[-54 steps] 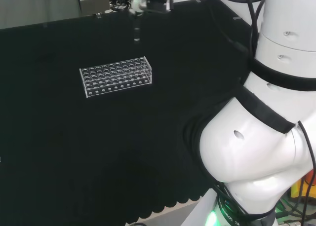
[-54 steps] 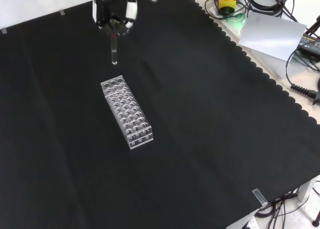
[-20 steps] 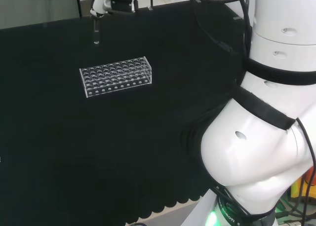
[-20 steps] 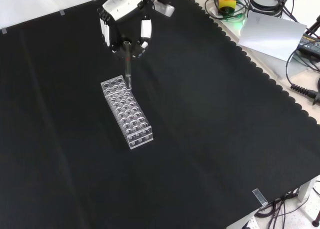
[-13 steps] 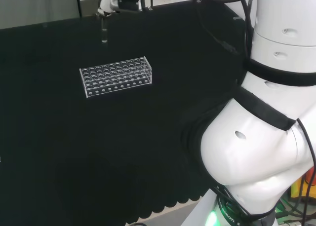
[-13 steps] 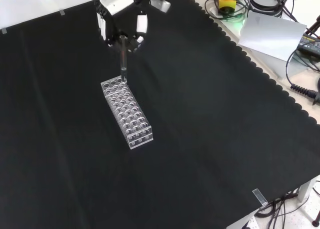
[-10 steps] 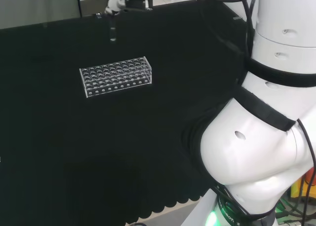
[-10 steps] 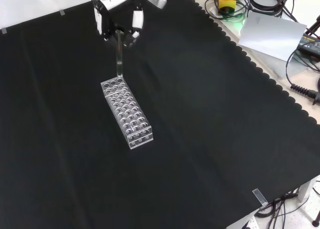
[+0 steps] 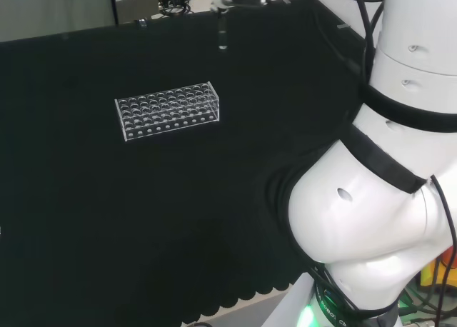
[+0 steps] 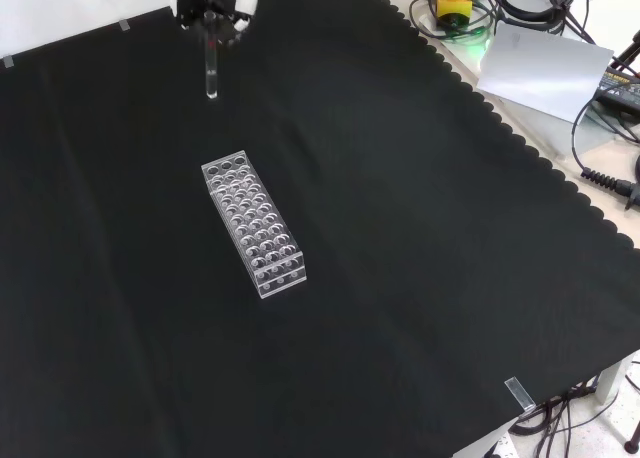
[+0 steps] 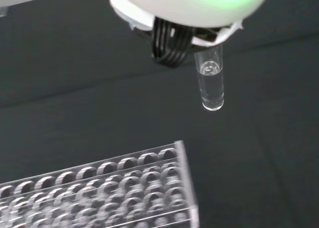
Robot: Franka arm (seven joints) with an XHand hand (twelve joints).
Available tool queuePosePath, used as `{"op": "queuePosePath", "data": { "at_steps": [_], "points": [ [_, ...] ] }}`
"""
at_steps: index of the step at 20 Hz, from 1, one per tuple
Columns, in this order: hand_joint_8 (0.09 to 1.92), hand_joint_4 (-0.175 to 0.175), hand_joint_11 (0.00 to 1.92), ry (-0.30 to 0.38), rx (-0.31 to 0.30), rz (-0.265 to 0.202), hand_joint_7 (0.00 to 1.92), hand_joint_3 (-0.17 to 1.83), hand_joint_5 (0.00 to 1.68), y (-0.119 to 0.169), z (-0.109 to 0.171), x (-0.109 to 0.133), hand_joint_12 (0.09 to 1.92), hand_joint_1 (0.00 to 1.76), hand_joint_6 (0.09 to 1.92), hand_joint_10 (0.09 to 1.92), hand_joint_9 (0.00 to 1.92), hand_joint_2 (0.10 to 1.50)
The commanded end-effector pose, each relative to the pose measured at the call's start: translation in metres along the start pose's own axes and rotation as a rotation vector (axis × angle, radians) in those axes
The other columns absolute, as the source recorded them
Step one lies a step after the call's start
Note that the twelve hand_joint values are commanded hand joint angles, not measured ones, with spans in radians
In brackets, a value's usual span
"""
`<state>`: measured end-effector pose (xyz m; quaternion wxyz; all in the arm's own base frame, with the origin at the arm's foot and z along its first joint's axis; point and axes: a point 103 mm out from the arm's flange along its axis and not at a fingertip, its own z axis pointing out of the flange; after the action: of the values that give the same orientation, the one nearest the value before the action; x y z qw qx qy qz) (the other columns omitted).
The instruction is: Shake the test tube.
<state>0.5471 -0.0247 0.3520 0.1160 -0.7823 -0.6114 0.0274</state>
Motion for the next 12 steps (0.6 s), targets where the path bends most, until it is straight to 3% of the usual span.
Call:
{"op": "queuePosePath", "data": {
  "at_steps": [1,6,12],
  "points": [
    [0.74,-0.175,1.14,-0.027,-0.013,0.068,1.3,0.77,1.24,-0.001,-0.007,-0.034,0.96,1.32,0.73,0.67,1.54,0.6],
    [0.74,-0.175,1.14,-0.023,-0.008,0.026,1.3,0.77,1.24,0.0,-0.004,-0.016,0.96,1.32,0.73,0.67,1.55,0.6],
    [0.74,-0.175,1.14,0.012,0.009,-0.048,1.3,0.77,1.24,0.001,0.004,0.027,0.96,1.32,0.73,0.67,1.55,0.6]
  ]
}}
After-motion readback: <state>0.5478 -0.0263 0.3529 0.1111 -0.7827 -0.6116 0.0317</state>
